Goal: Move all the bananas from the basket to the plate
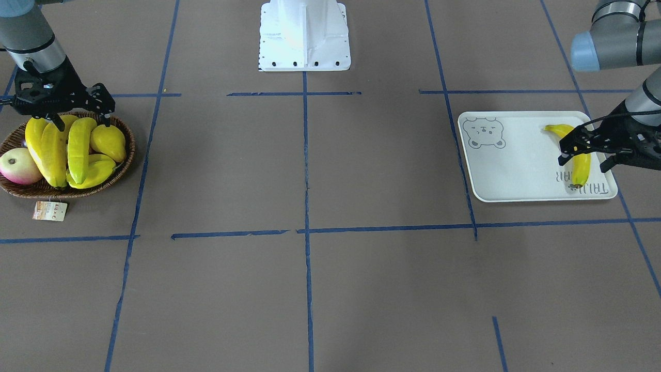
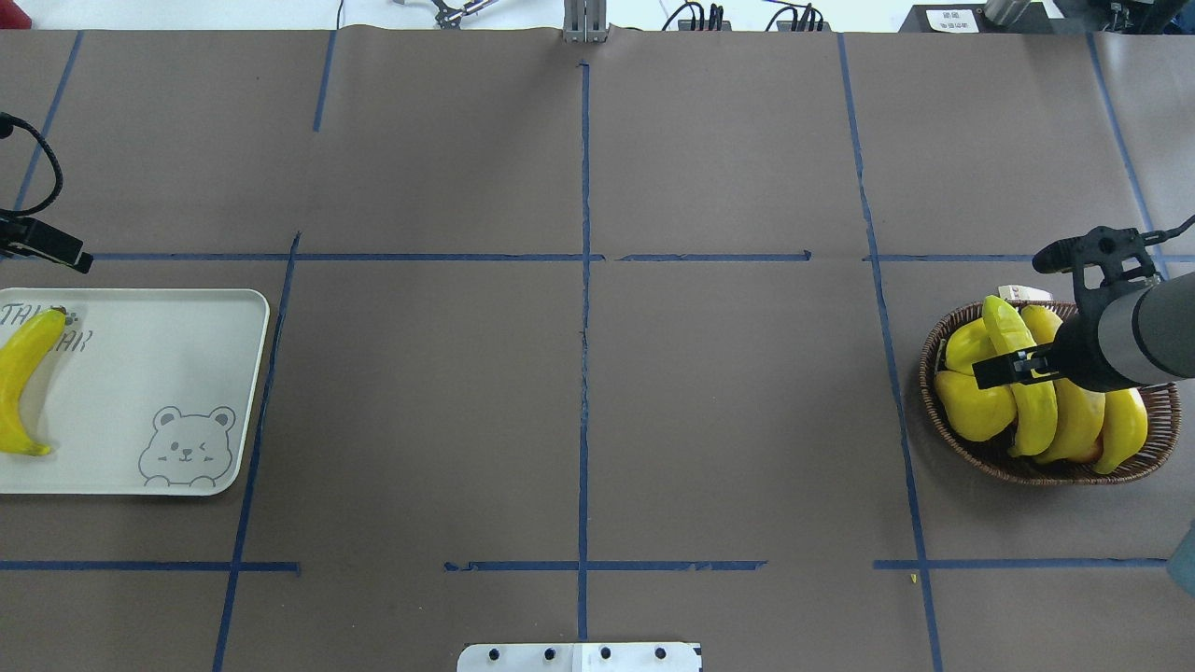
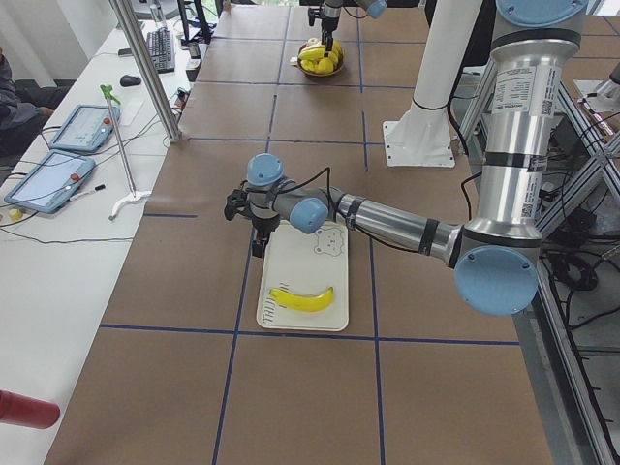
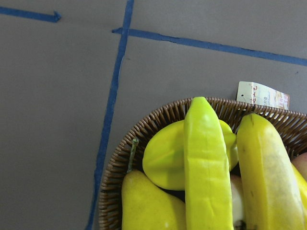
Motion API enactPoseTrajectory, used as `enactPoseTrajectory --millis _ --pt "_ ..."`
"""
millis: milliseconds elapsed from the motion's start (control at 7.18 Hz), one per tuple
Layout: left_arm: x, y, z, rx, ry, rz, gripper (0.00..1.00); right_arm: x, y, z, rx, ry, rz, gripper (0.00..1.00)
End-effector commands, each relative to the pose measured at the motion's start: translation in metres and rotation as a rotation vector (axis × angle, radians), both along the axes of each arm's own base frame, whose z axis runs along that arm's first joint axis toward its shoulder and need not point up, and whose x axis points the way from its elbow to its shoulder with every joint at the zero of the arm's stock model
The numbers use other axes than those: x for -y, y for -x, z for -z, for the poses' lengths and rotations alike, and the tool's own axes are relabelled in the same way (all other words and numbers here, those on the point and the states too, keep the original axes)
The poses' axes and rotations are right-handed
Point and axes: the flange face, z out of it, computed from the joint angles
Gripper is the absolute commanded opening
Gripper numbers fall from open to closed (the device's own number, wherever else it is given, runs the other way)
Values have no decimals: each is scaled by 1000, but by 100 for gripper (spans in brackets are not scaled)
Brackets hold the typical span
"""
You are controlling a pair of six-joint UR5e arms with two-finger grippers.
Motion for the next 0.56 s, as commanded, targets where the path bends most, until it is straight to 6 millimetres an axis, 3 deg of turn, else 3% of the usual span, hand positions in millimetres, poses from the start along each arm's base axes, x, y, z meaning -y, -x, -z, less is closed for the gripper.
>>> enactPoseTrajectory --millis 0,418 --pt "-1 0 -2 2 3 -1 100 -11 0 -15 -33 13 15 88" --pt "-2 1 -3 2 3 -1 100 -11 3 -19 -37 17 20 82"
